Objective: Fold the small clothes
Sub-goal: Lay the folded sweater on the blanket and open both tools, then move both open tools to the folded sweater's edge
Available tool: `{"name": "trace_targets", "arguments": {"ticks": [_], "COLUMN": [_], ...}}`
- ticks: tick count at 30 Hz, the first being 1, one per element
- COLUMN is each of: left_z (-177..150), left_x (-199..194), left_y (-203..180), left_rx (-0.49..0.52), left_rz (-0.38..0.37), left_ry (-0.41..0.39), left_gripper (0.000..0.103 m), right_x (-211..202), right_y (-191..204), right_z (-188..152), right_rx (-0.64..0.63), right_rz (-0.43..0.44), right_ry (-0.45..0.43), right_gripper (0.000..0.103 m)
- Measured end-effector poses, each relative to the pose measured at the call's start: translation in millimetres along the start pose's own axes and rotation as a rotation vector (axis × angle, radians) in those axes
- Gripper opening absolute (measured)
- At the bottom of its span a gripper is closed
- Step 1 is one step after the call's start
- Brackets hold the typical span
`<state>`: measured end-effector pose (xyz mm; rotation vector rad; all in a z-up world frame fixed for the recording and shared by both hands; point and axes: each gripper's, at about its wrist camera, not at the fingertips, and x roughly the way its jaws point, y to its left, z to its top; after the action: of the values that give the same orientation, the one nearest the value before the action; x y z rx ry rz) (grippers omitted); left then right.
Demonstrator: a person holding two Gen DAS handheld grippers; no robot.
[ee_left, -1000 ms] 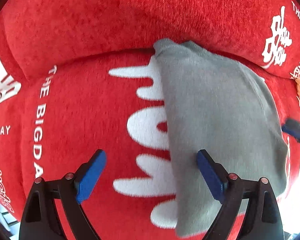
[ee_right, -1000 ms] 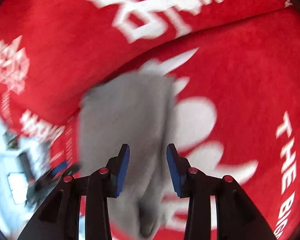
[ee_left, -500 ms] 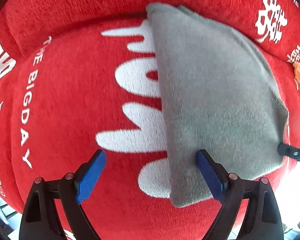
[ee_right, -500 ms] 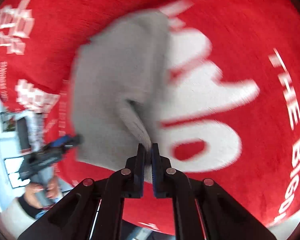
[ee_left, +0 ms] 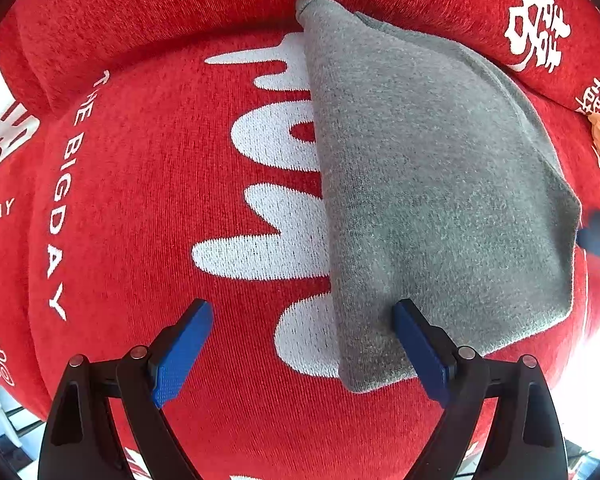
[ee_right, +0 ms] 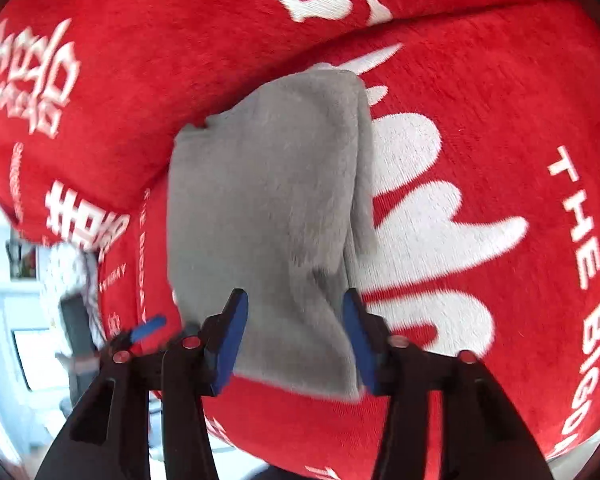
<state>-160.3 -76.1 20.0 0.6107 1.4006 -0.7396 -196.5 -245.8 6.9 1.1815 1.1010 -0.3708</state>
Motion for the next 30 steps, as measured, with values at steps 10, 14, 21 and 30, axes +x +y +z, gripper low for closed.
{"name": "trace_targets", "arguments": {"ticks": [10,14,21,30], "left_z": [-16,-20,-23,-27], "left_x": [-22,-33,-41,-43], "left_y": [18,12,9,2], "left_rx": [-0.031,-0.027,-0.005,0.051], "left_rz": [0.004,0.005,-0.001,-0.010], "left_ry": [0.008,0.002,-0.003,-0.010], "left_gripper": [0.093,0.093,0.093,0.093], "right_x": [7,-6,-28,-33], "right_y": [-23,-20,-23,-3], "right_z": [-14,-23,-49,-80], "right_rx": [0.095,0.077,0.058,0.032], "right_rz": [-0.110,-0.179,-0.177,-0.168], "right_ry": [-0.011,-0.004,-0.005,-0.020], "right_gripper": [0.008,0.011,0.020,0.045]}}
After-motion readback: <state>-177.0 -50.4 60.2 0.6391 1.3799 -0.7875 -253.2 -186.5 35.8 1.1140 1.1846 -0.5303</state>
